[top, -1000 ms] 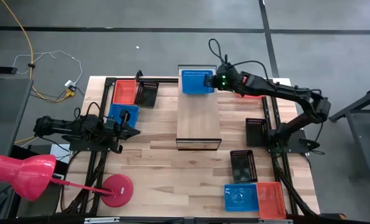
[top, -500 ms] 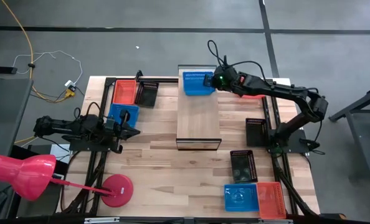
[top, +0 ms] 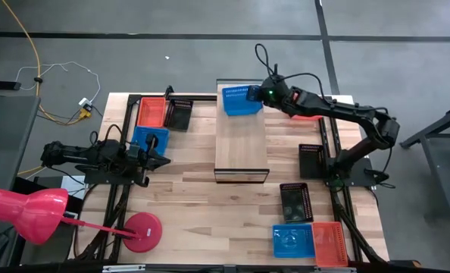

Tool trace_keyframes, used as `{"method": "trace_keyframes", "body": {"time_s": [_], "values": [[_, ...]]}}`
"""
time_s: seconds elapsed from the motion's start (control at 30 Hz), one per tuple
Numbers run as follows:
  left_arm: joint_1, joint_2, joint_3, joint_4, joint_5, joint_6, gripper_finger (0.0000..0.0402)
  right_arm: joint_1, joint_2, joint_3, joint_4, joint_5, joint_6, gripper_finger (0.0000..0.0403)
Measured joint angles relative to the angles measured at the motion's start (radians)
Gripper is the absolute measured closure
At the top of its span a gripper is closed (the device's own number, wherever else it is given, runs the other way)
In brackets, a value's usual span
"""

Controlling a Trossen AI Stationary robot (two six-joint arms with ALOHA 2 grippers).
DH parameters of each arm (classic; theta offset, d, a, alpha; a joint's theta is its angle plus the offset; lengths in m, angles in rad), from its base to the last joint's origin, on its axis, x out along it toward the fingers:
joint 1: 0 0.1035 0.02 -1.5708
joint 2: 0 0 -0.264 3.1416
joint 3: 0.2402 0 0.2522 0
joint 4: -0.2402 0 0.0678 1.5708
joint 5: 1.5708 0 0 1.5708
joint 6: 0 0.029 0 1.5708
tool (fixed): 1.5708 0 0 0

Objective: Stack baskets on shelf by color
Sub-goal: Put the top right blue bin on the shelf

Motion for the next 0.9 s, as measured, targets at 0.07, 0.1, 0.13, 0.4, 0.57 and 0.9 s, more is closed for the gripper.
{"method": "trace_keyframes", "body": {"time_s": [0.07,0.1,0.13,0.4,0.57,0.9], "values": [[0.0,0.0,0.0,0.0,0.0,0.0,0.0398,0.0,-0.034,0.0,0.01,0.023,-0.054,0.0266],[0.0,0.0,0.0,0.0,0.0,0.0,0.0398,0.0,-0.053,0.0,0.014,0.036,-0.084,0.0266],[0.0,0.0,0.0,0.0,0.0,0.0,0.0398,0.0,-0.074,0.0,0.014,0.045,-0.118,0.0265],[0.0,0.0,0.0,0.0,0.0,0.0,0.0398,0.084,-0.228,0.0,-0.057,-0.241,-0.518,0.0271],[0.0,0.0,0.0,0.0,0.0,0.0,0.0398,0.265,-0.195,-0.01,-0.056,-0.265,-0.642,0.0335],[0.0,0.0,0.0,-0.002,0.0,0.0,0.0398,0.407,0.005,0.046,-0.017,-0.007,-0.948,0.04]]}}
